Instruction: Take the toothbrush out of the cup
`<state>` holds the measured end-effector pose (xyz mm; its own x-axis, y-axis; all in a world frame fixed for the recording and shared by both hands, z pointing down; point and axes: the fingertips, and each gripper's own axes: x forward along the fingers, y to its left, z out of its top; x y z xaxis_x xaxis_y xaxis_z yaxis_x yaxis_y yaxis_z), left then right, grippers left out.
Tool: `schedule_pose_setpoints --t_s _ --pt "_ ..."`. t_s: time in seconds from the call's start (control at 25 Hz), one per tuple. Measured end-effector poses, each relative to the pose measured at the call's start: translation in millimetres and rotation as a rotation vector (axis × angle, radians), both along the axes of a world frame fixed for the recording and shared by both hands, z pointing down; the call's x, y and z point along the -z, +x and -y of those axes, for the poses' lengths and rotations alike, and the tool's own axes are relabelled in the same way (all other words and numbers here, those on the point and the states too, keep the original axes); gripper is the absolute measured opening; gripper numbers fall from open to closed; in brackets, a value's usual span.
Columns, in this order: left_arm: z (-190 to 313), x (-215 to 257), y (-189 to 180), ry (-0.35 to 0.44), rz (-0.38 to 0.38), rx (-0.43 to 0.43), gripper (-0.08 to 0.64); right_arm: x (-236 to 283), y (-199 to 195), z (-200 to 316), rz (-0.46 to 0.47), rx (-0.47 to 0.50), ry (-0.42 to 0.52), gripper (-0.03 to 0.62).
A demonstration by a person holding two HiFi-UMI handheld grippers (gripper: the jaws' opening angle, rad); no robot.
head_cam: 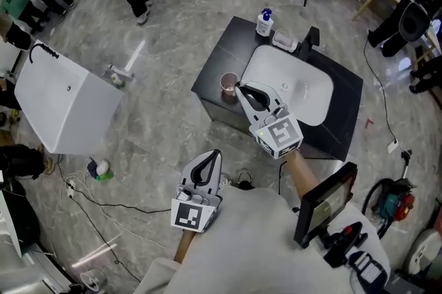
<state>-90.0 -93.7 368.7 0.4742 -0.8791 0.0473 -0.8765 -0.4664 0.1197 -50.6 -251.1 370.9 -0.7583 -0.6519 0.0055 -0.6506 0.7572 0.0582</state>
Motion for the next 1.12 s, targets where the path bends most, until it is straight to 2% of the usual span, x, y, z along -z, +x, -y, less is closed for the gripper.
schedule_pose_setpoints --t_s 0.36,0.76,1.04,1.12 --pt "-4 10 7 0.037 0.003 -0.026 0.003 1 11 -26 0.012 -0.011 -0.015 0.018" --pt "-8 6 14 0.040 -0.011 -0.029 0.003 -19 21 -97 -0.025 0.035 -0.080 0.018" --pt "-13 7 22 0.037 -0.012 -0.051 0.003 -18 32 -144 0.009 0.041 -0.130 0.018" --pt "-15 6 23 0.037 -0.011 -0.055 0.004 -13 32 -155 0.035 0.043 -0.100 0.018"
